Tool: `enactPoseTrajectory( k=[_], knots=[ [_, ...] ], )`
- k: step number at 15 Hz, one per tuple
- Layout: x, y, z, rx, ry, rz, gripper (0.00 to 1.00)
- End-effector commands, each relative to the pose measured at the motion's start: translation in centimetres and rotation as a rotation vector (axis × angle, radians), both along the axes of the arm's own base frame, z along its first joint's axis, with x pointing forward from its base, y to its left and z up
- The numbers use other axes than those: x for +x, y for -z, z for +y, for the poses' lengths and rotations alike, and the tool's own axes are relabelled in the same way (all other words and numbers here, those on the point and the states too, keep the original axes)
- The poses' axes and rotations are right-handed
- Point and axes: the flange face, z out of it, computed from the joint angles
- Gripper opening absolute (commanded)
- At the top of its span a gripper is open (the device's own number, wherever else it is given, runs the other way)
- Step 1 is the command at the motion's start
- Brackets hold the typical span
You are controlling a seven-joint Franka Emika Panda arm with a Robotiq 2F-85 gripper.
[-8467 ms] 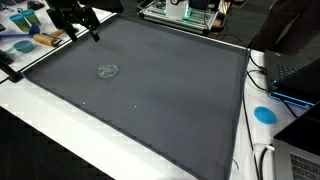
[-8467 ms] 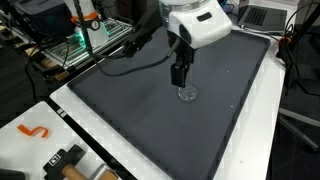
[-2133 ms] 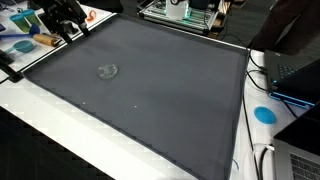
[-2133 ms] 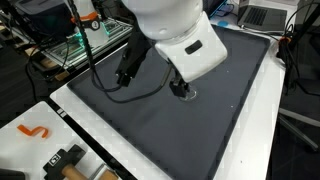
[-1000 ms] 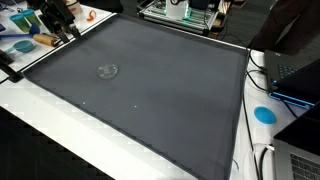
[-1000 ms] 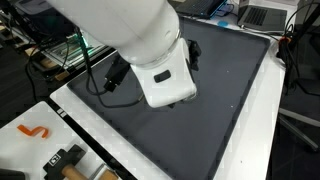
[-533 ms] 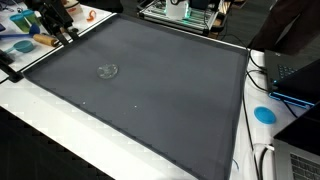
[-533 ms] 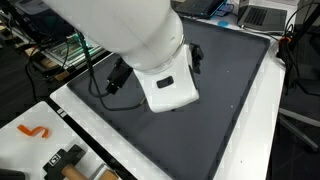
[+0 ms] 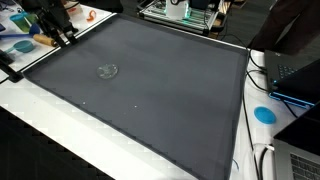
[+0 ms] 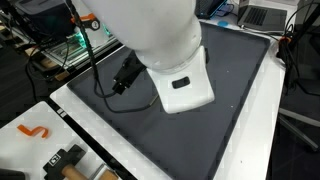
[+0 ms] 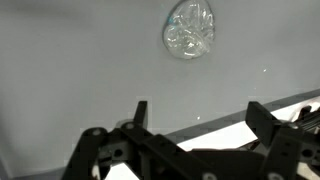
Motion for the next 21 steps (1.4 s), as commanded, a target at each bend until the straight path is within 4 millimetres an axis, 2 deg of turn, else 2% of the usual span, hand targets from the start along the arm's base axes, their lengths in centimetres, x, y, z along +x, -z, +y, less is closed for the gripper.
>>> enactPoseTrajectory(
  k=[1,6,10,18,21],
  knots=[
    [1.3,0.0,1.1,-0.066,-0.005,0.044,1.00],
    [2.9,-0.5,4.3,-0.171,-0.056,0.088,1.00],
    [3.7,-0.9,8.0,-0.280,-0.131,0.118,1.00],
    [3.8,-1.3,16.8,-0.542,-0.303,0.148,1.00],
    [3.4,-1.4,19.4,-0.619,-0.362,0.161,1.00]
  ],
)
